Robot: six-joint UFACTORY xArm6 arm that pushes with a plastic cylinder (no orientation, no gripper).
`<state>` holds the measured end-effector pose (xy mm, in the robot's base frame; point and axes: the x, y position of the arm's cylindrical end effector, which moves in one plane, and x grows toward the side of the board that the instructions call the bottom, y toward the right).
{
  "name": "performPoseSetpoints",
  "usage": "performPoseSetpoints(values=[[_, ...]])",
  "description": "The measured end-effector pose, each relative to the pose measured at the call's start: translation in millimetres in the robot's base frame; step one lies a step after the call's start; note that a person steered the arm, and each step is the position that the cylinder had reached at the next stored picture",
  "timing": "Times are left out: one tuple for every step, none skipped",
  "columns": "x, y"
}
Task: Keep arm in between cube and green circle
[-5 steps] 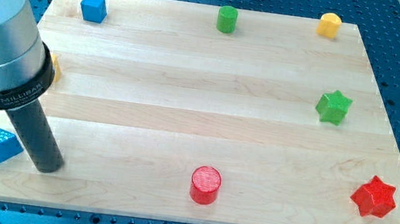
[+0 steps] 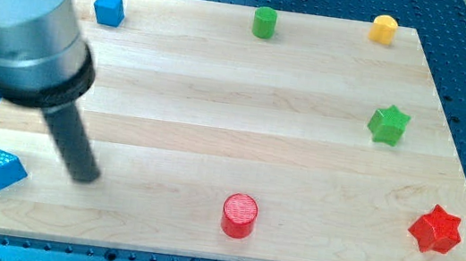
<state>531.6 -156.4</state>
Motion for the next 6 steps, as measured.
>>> performPoseSetpoints(values=[[-81,36],[-165,48],[-238,63],[-250,65],[-249,67],[-249,67]])
